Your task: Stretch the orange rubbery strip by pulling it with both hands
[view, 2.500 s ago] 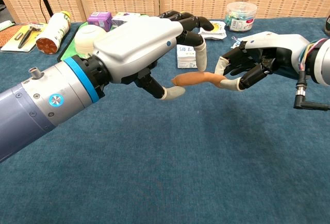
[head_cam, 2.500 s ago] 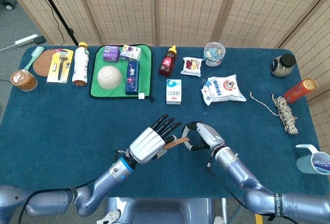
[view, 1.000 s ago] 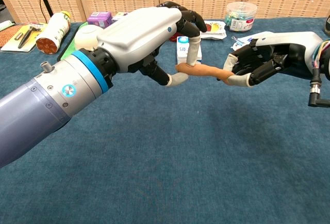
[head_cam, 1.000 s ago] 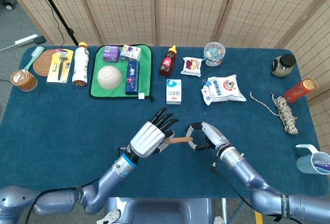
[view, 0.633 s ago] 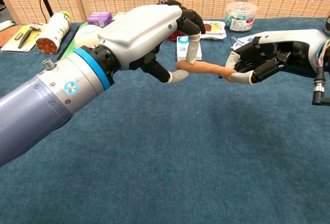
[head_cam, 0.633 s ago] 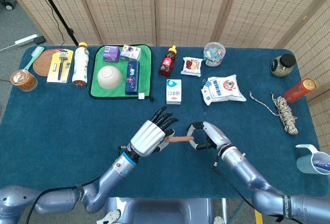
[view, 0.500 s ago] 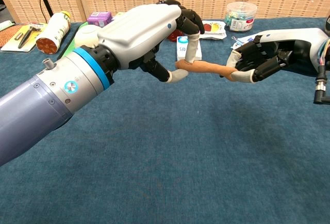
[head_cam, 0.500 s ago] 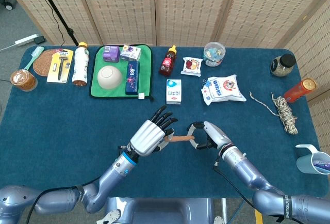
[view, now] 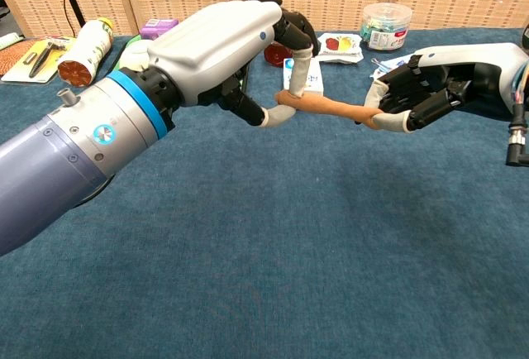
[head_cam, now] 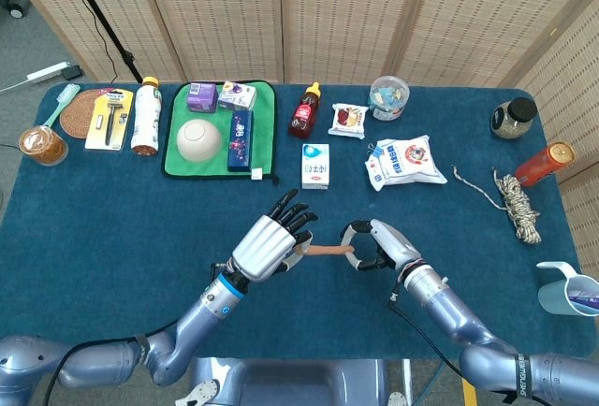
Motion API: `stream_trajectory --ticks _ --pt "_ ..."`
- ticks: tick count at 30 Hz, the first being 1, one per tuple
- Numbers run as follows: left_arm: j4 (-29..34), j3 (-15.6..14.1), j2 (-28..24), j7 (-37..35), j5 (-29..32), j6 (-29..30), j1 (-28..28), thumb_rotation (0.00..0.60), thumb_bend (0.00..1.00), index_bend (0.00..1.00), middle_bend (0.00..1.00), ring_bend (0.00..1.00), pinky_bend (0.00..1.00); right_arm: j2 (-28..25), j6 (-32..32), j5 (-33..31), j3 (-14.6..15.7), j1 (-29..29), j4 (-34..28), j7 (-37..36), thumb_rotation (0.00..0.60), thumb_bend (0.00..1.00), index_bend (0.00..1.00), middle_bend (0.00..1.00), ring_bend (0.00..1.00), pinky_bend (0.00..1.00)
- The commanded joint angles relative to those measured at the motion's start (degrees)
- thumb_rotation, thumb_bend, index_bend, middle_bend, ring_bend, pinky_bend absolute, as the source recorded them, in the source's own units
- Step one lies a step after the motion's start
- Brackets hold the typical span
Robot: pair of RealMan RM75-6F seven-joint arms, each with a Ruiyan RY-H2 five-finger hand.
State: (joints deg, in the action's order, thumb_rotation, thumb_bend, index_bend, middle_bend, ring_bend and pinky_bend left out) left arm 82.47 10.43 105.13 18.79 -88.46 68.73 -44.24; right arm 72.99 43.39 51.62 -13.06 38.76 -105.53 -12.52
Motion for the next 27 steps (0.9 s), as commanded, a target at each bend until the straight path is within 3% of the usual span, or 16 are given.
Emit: stream_trajectory --ticks 1,27 --pt "0.4 0.0 -0.6 -0.1 -0.2 0.2 0.1 0.600 0.42 0.75 0.31 0.19 0.00 -0.1 0.1 -0.1 0.1 0.0 -0.2 0.2 0.600 0.51 0.68 0.33 0.23 0.11" --pt "4.9 -0.5 -10.0 -2.5 -1.8 4.2 3.2 0.600 0.42 0.77 0.32 0.20 0.00 -0.1 0.1 -1.1 0.6 0.9 -0.7 1.9 0.600 0.51 0.68 0.33 0.23 0.11"
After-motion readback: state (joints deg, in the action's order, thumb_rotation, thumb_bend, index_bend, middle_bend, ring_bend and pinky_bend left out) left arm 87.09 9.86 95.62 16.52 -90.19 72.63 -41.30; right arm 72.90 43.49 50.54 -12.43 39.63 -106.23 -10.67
